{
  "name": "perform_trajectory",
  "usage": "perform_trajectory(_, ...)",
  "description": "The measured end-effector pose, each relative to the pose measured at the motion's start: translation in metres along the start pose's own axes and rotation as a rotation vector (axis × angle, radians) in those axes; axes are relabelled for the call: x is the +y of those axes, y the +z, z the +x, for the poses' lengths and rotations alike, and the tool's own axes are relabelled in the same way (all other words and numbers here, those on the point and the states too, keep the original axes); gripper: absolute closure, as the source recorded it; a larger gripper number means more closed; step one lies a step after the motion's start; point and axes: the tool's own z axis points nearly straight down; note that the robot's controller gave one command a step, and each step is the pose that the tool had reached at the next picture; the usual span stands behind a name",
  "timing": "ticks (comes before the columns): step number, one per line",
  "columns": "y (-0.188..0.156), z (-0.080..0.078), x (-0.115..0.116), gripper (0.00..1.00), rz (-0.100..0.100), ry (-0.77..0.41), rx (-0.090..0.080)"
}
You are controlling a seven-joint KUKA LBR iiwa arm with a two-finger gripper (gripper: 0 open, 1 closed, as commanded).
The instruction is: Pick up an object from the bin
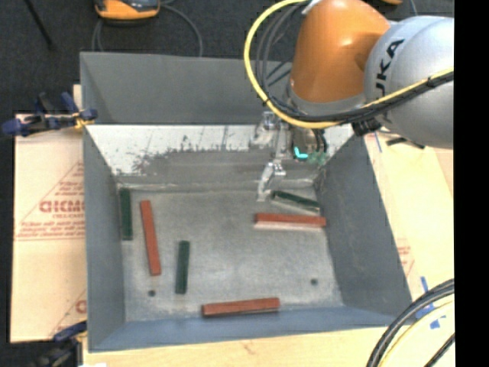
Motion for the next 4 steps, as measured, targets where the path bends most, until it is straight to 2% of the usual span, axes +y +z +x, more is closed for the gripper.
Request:
perform_trajectory(1,-0.004,-0.001,0.000,0.00,0.000,0.000,-0.008)
perform_trajectory(2,0.044,0.010,-0.026,0.00,0.000,-0.047,-0.013)
perform_trajectory(3,0.112,0.021,-0.038,0.00,0.001,-0.197,-0.010)
perform_trajectory(4,0.163,0.063,-0.066,1.00,0.001,-0.285,-0.004)
